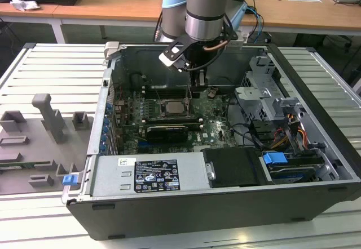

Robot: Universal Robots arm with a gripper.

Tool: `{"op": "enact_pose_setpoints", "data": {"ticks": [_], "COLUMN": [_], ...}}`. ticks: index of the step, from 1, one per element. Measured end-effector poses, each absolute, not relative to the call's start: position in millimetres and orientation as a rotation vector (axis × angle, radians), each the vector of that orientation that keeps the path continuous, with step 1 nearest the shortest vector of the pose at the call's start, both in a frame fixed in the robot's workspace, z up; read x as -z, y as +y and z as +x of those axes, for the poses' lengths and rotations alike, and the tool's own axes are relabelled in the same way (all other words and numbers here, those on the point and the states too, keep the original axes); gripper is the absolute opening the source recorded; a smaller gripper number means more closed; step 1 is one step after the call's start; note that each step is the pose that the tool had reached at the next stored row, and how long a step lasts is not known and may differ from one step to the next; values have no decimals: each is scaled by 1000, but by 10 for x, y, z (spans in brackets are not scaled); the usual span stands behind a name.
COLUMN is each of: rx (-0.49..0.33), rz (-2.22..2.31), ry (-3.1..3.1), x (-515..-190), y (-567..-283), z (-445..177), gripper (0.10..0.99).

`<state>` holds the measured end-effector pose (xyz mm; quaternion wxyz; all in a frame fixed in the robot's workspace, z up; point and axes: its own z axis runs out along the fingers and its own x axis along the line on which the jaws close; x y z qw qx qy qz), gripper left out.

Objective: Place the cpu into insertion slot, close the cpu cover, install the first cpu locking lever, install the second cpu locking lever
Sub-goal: 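Close the cpu cover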

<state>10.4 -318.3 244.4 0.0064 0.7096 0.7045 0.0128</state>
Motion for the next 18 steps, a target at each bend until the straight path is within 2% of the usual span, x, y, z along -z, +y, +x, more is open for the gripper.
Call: {"op": "enact_pose_setpoints", "data": {"ticks": [10, 18], "rx": [-40, -40], "rz": [2220, 2216], "ry": [2204, 2209], "x": [-2394, -2386], "y": [-3184, -3183], "z": [59, -287], "gripper": [106, 106]}}
